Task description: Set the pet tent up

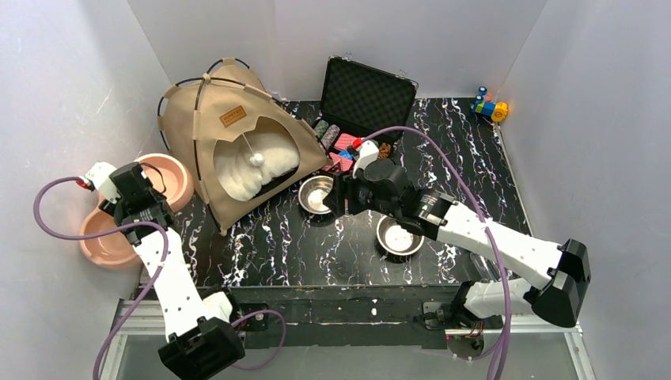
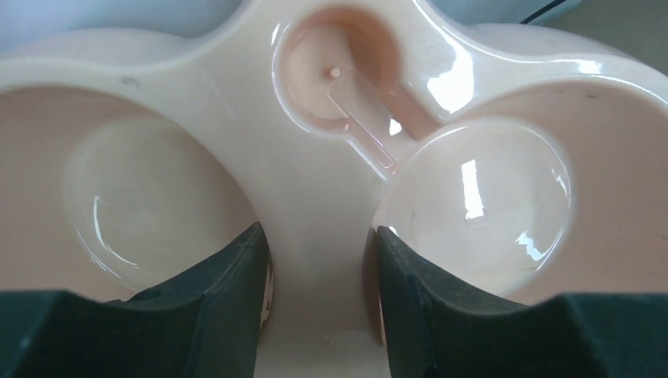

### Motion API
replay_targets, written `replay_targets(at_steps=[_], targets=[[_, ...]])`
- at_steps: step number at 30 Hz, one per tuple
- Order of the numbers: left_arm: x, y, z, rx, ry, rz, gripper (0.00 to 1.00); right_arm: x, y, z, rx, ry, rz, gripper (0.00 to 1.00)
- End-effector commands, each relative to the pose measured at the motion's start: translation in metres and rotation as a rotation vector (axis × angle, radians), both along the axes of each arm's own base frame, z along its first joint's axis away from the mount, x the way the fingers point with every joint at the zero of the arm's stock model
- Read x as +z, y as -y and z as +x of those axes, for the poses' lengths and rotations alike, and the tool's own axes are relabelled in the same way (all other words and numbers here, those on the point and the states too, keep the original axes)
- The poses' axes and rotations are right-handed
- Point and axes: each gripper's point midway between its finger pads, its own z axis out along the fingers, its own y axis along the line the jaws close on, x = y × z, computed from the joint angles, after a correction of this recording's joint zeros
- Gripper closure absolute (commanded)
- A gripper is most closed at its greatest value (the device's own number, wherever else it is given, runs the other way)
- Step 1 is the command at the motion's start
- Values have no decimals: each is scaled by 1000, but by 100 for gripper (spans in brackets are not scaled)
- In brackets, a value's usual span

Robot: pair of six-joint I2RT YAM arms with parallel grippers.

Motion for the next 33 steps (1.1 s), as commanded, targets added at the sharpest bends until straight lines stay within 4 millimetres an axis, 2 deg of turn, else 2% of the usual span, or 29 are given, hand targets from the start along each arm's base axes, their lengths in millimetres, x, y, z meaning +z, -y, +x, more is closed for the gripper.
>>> replay_targets(at_steps=[1, 5, 6, 9, 12, 15, 18, 21, 24, 28, 33], targets=[[58, 4, -6, -33, 66, 92, 100, 17, 12, 4, -40, 53, 19, 35], [93, 23, 10, -164, 73, 108, 100, 23, 24, 8, -72, 79, -8, 34], [108, 30, 13, -201, 89, 125, 100, 25, 29, 9, -80, 82, -15, 33], [129, 59, 25, -342, 100, 130, 100, 24, 44, 19, -113, 51, -9, 31], [142, 95, 39, -505, 114, 100, 100, 12, 64, 35, -146, -17, -18, 30], [143, 131, 51, -651, 99, 56, 100, -7, 91, 55, -215, -99, -44, 29], [129, 176, 65, -783, 44, 39, 100, -24, 108, 66, -258, -144, -80, 29], [106, 227, 75, -903, -39, 61, 100, -40, 125, 73, -303, -193, -119, 29], [84, 285, 75, -1044, -78, 13, 100, -59, 154, 76, -410, -258, -190, 29], [58, 345, 65, -1187, -92, -26, 100, -86, 190, 63, -550, -361, -222, 26], [14, 393, 43, -1287, -187, -56, 100, -124, 220, 34, -665, -499, -172, 25]])
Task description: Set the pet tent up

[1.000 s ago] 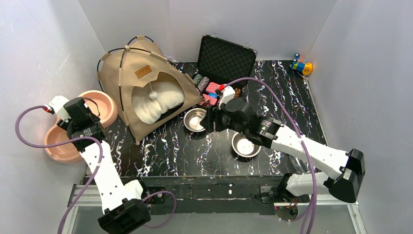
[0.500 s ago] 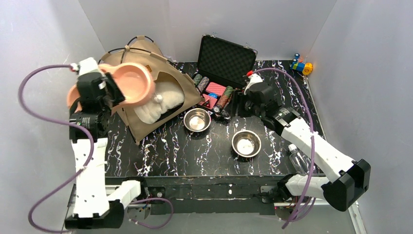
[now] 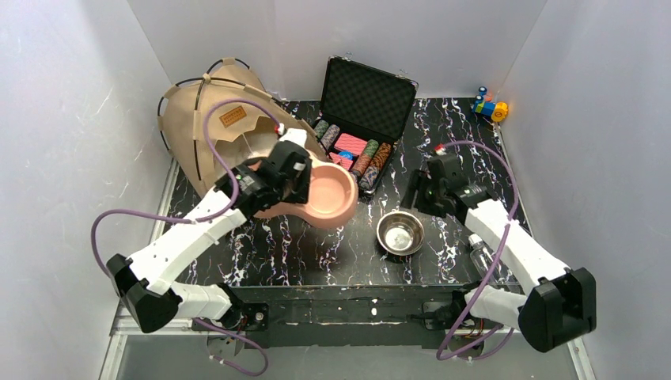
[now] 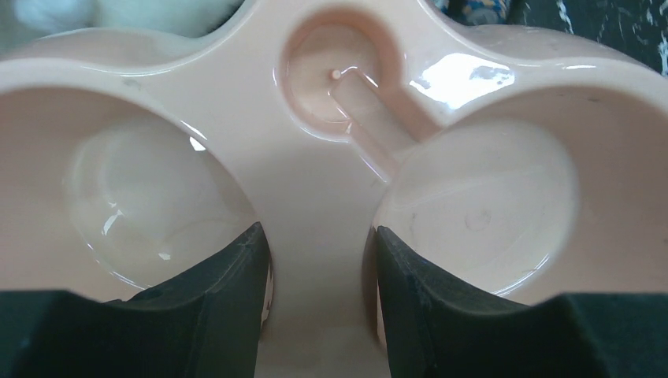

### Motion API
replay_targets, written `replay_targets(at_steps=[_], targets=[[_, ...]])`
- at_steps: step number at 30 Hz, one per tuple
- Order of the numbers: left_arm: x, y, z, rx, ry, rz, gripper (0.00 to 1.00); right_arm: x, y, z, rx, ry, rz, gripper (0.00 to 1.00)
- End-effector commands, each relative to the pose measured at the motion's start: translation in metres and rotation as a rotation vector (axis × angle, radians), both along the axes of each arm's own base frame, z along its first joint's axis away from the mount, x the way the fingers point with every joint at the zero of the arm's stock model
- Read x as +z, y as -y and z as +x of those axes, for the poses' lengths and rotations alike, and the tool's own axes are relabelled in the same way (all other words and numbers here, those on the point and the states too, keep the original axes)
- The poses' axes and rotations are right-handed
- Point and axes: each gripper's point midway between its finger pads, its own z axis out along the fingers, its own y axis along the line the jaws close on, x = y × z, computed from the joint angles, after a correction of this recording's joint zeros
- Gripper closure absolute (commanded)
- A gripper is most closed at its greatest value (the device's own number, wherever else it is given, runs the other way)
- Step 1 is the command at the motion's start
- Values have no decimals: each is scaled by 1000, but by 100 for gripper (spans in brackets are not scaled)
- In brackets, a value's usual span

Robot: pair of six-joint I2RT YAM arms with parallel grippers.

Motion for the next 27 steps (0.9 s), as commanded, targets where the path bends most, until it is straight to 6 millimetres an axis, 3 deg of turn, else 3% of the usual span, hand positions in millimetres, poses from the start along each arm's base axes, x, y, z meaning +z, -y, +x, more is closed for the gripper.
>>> replay_targets(at_steps=[1, 6, 9, 13, 16, 27], targets=[[-15, 35, -13, -20, 6, -51, 100, -24, 26, -29, -145, -94, 57, 25], [-77, 57, -41, -32, -124, -81, 100, -53, 36, -47, -206, -164, 97, 26], [-114, 54, -58, 31, -186, -90, 100, -66, 31, -55, -195, -203, 124, 27], [-146, 51, -71, 84, -222, -77, 100, -78, 25, -55, -183, -214, 155, 30], [-161, 49, -74, 101, -242, -54, 100, -82, 22, -52, -171, -225, 160, 32], [-197, 53, -74, 114, -287, 6, 100, -91, 17, -44, -161, -244, 159, 57]])
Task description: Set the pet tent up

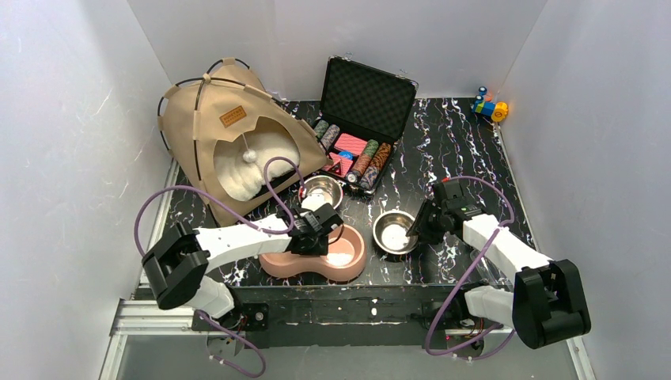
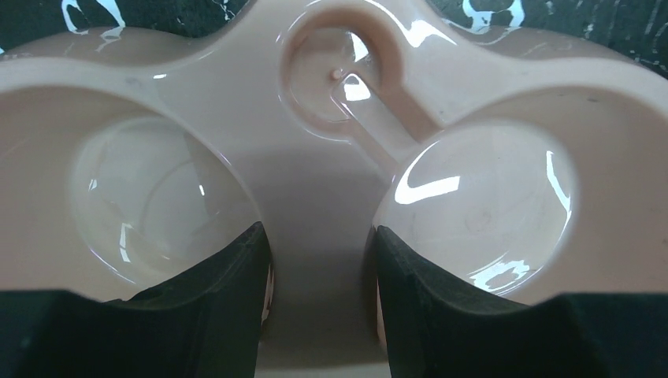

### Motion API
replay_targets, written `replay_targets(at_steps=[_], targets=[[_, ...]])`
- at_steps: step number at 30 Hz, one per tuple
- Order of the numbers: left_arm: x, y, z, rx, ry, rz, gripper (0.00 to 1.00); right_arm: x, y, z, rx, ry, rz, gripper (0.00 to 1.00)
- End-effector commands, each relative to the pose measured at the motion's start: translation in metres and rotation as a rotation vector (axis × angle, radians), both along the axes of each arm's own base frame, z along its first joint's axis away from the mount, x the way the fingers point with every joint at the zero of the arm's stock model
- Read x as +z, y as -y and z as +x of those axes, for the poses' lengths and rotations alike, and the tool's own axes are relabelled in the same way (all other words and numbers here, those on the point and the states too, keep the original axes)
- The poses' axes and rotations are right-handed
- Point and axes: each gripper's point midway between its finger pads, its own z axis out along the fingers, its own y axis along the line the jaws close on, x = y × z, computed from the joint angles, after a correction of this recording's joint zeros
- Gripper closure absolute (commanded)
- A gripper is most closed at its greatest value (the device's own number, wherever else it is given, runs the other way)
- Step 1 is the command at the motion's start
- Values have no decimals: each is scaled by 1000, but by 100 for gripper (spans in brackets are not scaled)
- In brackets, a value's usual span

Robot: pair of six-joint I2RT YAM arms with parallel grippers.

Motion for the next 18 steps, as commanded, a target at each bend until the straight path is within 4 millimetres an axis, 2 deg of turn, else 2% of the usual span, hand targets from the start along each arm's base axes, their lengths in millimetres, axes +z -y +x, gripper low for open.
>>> replay_targets(at_steps=[1, 4, 6, 9, 11, 15, 18], targets=[[-3, 9, 9, 14, 36, -16, 98, 7, -5, 12, 0, 44, 23, 61], [-4, 12, 11, 1, 35, -12, 88, 6, -3, 12, 1, 47, 14, 70], [-2, 12, 12, -3, 45, -12, 75, 7, -2, 12, 4, 55, 10, 76], [10, 12, 18, -13, 88, -19, 49, 12, 0, 14, 9, 76, 1, 86], [22, 9, 24, -26, 125, -12, 28, 16, 1, 15, 14, 92, -5, 96], [52, 7, 38, -82, 195, -26, 3, 29, 4, 18, 21, 133, -20, 99], [83, 6, 51, -170, 268, -58, 2, 51, 1, 20, 50, 209, 4, 99]])
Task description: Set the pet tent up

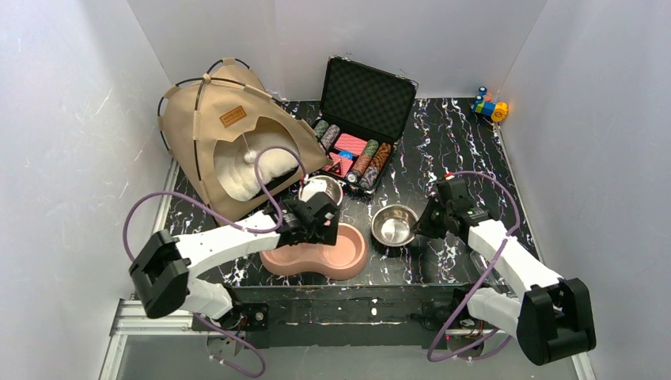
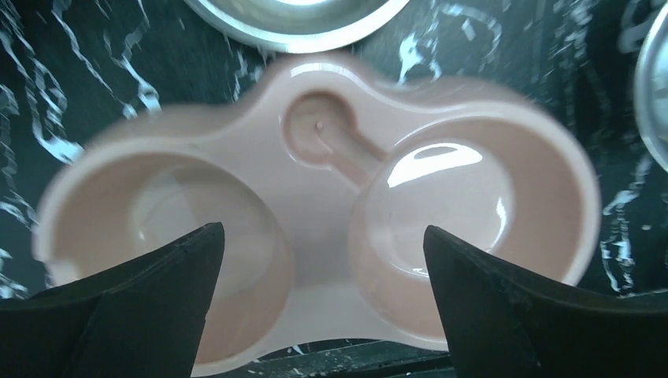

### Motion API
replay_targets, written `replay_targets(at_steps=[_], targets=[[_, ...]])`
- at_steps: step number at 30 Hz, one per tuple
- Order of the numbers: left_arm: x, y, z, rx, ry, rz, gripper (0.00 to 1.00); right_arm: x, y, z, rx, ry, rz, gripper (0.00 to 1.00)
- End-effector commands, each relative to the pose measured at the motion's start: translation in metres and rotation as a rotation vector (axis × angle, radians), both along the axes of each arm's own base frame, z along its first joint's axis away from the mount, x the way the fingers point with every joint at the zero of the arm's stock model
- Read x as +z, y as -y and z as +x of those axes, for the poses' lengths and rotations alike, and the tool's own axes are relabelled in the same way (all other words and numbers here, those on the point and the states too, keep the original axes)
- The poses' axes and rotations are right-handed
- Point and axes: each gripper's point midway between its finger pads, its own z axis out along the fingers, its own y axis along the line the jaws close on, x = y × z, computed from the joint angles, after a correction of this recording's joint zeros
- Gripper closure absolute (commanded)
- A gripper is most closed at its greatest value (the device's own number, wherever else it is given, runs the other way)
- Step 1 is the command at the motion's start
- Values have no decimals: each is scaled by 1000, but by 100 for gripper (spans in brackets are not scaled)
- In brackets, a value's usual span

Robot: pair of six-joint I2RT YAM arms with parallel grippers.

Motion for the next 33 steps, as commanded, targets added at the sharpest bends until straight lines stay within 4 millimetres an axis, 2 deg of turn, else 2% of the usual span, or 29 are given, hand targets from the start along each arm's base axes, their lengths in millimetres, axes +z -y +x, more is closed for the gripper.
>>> replay_targets(at_steps=[1, 6, 8, 11, 14, 17, 23, 29, 30, 31, 33], targets=[[74, 2, 34, -144, 192, -73, 2, 43, -2, 12, 46, 154, 14, 99], [123, -17, 68, -234, 276, -153, 2, 96, -31, 8, 200, 346, 118, 99], [133, -27, 83, -240, 287, -164, 2, 108, -47, 3, 254, 372, 150, 99], [138, -39, 100, -250, 309, -159, 2, 114, -75, -7, 329, 364, 185, 99], [131, -44, 106, -246, 335, -161, 2, 110, -105, -19, 413, 339, 183, 99], [117, -48, 107, -228, 347, -183, 2, 97, -126, -28, 458, 286, 173, 99], [124, -58, 108, -191, 399, -172, 2, 82, -155, -36, 515, 249, 194, 99], [112, -65, 114, -157, 363, -114, 2, 73, -174, -30, 539, 231, 168, 99], [110, -65, 114, -159, 359, -113, 2, 72, -176, -29, 539, 230, 161, 97], [110, -65, 114, -159, 358, -112, 2, 71, -177, -27, 537, 228, 150, 91], [111, -66, 113, -158, 363, -112, 2, 70, -176, -26, 533, 231, 125, 72]])
